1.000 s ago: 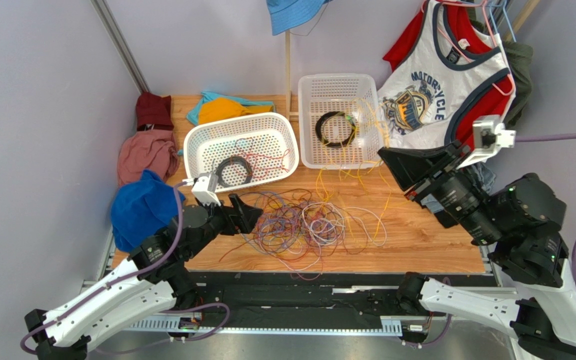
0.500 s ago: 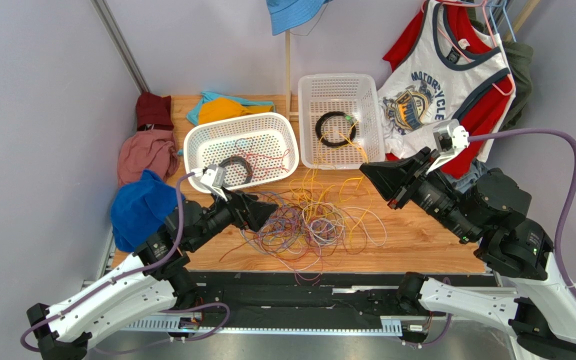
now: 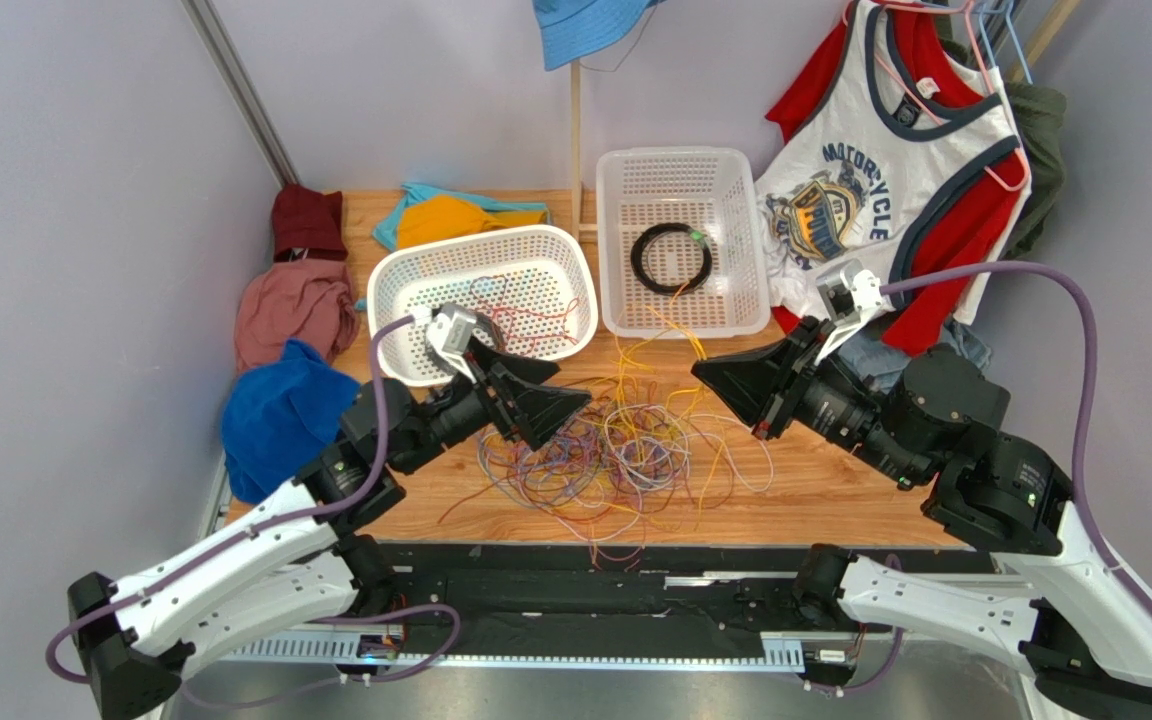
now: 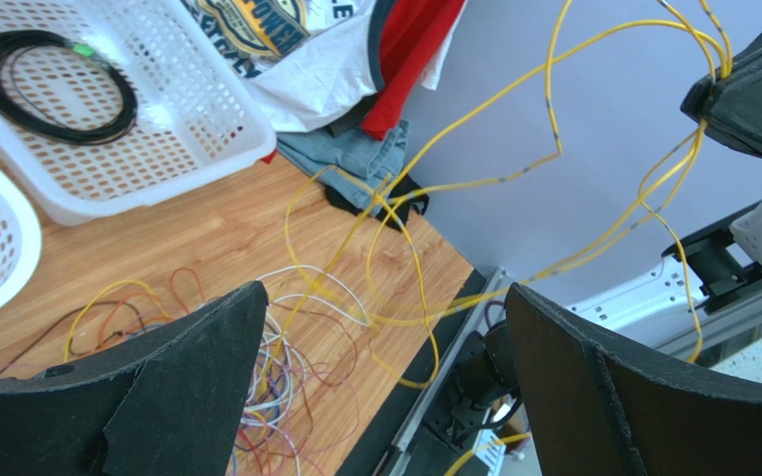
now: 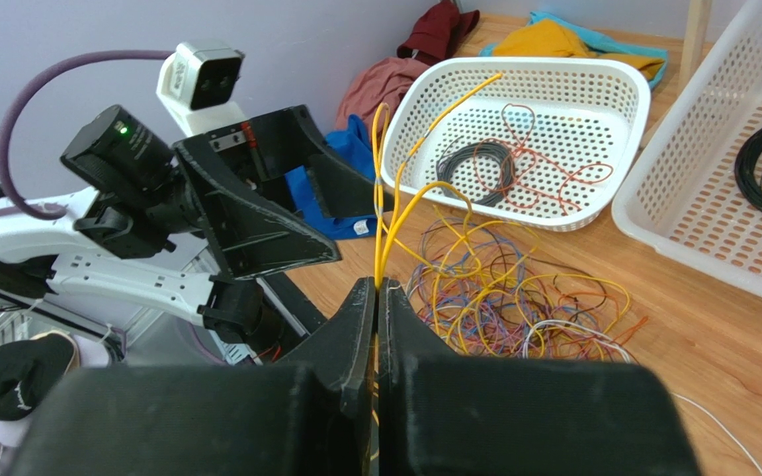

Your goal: Untangle the cables

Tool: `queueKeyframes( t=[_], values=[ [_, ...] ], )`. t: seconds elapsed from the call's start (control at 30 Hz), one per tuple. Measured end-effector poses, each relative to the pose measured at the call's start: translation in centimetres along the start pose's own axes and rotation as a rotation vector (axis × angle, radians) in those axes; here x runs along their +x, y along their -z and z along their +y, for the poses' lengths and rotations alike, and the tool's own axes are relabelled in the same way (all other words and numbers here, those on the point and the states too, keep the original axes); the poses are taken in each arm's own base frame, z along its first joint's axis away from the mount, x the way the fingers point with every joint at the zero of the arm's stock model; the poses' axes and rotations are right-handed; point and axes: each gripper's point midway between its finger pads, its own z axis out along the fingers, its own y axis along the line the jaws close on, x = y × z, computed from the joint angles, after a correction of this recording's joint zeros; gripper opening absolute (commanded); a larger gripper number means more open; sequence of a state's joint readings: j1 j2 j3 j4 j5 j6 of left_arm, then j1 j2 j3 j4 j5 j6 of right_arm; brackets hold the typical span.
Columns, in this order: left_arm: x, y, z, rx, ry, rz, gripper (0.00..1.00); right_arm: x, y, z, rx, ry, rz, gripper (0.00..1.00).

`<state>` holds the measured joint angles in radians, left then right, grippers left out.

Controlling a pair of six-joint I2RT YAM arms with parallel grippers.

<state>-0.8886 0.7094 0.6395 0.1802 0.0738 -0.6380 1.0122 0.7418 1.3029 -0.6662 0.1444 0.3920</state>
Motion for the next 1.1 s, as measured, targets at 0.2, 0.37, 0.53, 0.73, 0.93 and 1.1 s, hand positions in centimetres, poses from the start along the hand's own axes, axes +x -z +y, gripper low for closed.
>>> queueKeyframes(
  t=[0.2,0.37,0.53,0.73,0.93,1.1],
  values=[
    [1.8,-3.2,0.3,0.022,0.005,0.069,0.98,0.1,0.3,0.6,-0.031,-0.02,0.007,0.0],
    [2.9,-4.7,0.4,0.041,0.009,0.106,0.98,0.2,0.5,1.0,-0.053,-0.032,0.014,0.0],
    [1.5,-6.2,-0.8,0.083,0.003,0.082,0.92,0.9,0.3,1.3,-0.071,-0.043,0.035,0.0],
    [1.9,-7.9,-1.0,0.103,0.002,0.099,0.62,1.5,0.2,1.4,-0.083,-0.055,0.055,0.0],
    [3.3,-8.2,-0.1,0.08,-0.012,0.136,0.0,1.2,0.8,1.5,-0.09,-0.057,0.041,0.28],
    [1.9,-6.3,0.2,0.022,-0.046,0.123,0.0,1.3,1.9,0.4,-0.053,-0.063,0.019,0.68]
  ],
)
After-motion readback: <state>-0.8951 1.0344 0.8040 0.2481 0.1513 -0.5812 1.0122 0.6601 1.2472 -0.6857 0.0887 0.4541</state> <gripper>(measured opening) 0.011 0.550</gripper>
